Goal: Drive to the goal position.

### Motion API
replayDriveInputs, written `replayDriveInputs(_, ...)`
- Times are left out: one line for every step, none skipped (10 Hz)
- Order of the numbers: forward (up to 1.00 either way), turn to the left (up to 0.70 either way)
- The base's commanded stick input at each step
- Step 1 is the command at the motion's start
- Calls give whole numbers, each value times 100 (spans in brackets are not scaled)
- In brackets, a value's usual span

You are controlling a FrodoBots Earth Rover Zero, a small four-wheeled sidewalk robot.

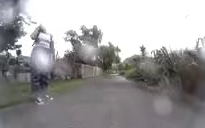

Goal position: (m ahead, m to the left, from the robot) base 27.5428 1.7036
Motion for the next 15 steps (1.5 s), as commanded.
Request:
replayDriveInputs(85,0)
replayDriveInputs(85,0)
replayDriveInputs(85,0)
replayDriveInputs(85,0)
replayDriveInputs(85,0)
replayDriveInputs(85,0)
replayDriveInputs(85,0)
replayDriveInputs(85,0)
replayDriveInputs(85,0)
replayDriveInputs(85,0)
replayDriveInputs(85,0)
replayDriveInputs(85,0)
replayDriveInputs(85,0)
replayDriveInputs(85,0)
replayDriveInputs(85,0)
